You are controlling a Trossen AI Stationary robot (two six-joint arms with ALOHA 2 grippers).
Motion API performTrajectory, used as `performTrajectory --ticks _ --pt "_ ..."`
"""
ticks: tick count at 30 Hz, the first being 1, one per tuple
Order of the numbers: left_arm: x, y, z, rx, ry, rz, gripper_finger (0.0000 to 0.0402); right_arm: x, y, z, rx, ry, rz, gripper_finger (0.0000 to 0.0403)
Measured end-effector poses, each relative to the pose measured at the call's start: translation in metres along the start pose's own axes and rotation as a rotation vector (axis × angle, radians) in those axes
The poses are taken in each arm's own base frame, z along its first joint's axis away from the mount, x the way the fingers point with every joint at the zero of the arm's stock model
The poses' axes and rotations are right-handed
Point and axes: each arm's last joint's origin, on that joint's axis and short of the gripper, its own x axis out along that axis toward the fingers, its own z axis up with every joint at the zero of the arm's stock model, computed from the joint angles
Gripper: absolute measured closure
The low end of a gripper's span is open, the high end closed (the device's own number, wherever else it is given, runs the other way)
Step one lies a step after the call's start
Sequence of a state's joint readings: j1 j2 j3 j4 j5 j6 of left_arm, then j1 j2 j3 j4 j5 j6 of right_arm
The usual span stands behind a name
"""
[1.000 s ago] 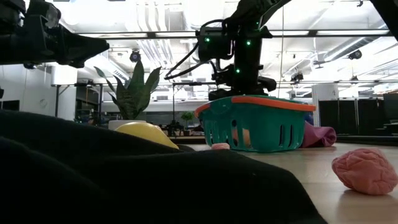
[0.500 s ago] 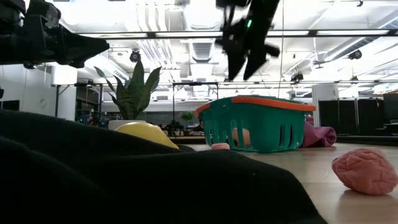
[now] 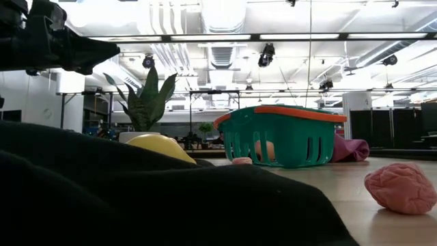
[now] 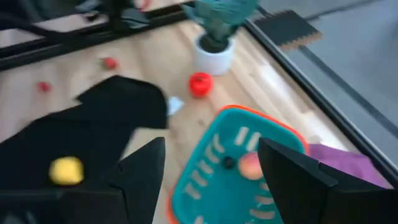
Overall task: Pick and placing Produce into tupperware
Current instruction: Put the bottom right apricot into the green basket
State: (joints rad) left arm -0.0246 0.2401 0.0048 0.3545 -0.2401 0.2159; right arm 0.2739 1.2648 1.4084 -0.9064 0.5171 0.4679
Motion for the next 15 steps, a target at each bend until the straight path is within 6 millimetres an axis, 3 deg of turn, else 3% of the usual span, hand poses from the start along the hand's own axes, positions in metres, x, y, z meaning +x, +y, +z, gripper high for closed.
performTrajectory --ticks 7,15 --pt "0.000 0.001 0.003 -0.008 -0.031 0.007 0.0294 -0.031 0.017 -0.019 -0.102 0.016 0.126 0.0154" --pt "0.000 0.001 0.003 -0.008 -0.031 0.007 0.0294 -0.053 0.030 -0.050 -0.115 0.220 0.237 0.0154"
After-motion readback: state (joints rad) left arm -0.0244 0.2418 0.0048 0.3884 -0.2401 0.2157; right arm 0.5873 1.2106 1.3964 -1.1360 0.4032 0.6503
